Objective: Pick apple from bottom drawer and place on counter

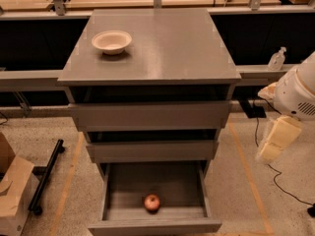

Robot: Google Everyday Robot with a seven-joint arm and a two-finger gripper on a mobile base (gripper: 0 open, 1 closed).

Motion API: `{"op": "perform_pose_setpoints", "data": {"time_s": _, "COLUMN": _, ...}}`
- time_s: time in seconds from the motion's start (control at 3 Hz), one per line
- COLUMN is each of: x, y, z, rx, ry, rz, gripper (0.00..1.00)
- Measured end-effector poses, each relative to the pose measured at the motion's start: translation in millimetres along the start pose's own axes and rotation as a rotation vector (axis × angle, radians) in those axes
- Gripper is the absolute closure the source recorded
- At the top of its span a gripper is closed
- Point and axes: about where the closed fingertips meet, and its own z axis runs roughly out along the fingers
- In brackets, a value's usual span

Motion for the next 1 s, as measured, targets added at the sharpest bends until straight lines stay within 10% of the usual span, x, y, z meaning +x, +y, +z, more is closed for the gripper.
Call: {"op": "perform_pose_setpoints", "data": {"time_s": 1.0, "x": 0, "y": 18, "z": 89, "rx": -0.117, "ry": -0.096, "rz": 0.050, "gripper": 0.00}}
